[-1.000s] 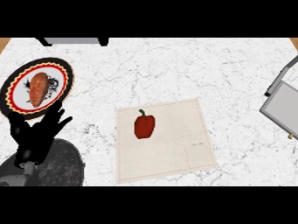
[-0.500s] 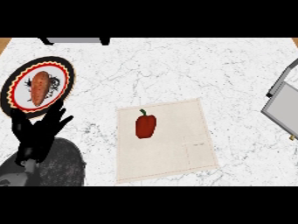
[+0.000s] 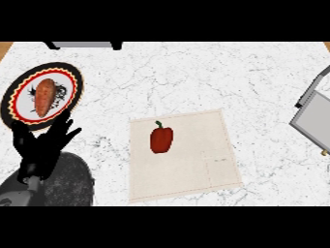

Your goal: Pick the squash from the placemat and place it in the tiered shelf

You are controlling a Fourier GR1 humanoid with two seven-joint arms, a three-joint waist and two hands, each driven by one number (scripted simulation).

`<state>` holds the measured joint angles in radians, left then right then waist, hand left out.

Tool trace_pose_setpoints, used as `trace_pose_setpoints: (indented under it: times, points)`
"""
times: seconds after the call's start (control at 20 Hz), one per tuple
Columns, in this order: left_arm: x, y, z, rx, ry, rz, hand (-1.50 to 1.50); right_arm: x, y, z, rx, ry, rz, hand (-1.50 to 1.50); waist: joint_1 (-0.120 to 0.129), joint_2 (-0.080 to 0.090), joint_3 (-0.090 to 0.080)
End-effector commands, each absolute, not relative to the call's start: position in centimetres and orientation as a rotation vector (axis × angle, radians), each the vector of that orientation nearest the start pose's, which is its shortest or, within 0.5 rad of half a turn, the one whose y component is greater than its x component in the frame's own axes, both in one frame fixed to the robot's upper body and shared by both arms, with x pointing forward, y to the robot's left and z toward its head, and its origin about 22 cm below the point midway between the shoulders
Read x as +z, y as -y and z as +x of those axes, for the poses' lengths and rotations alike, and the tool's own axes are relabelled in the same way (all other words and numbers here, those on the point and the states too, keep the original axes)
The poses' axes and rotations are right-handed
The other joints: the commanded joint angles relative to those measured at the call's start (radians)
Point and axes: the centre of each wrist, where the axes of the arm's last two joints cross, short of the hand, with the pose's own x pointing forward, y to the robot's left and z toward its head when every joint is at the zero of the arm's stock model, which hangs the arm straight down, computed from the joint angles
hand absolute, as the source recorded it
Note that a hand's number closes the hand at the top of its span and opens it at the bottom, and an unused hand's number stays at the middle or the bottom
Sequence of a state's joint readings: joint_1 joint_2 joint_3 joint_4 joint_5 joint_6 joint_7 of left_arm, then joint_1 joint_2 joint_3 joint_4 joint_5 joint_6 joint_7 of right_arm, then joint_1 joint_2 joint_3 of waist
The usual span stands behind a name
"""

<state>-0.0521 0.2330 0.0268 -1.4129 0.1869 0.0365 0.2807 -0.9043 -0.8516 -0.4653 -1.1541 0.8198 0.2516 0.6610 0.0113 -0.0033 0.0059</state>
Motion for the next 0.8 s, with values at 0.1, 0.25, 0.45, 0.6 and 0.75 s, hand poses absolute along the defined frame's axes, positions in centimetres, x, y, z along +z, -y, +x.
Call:
trace_pose_setpoints:
  times: [0.1,0.25,0.45,0.6,0.75]
  points:
    - [-2.0,-28.2,25.4,0.033,1.114,0.09,0.0,34.5,44.6,33.3,0.081,1.115,-1.435,1.5,-0.003,0.006,-0.006]
    - [-1.6,-29.5,25.3,0.042,1.125,0.075,0.0,34.9,45.8,33.0,0.083,1.119,-1.426,1.5,0.002,0.006,-0.006]
    - [-3.0,-29.2,25.1,0.054,1.101,0.072,0.0,34.0,44.8,32.5,0.152,1.064,-1.449,1.5,-0.013,0.003,-0.006]
    - [-2.8,-28.6,24.9,0.044,1.099,0.084,0.0,34.7,43.1,33.4,-0.028,1.131,-1.378,1.5,-0.007,0.003,-0.006]
    - [-4.3,-28.7,23.4,0.048,1.116,0.075,0.0,35.2,45.6,32.4,-0.199,1.178,-1.373,-1.5,-0.002,0.005,-0.006]
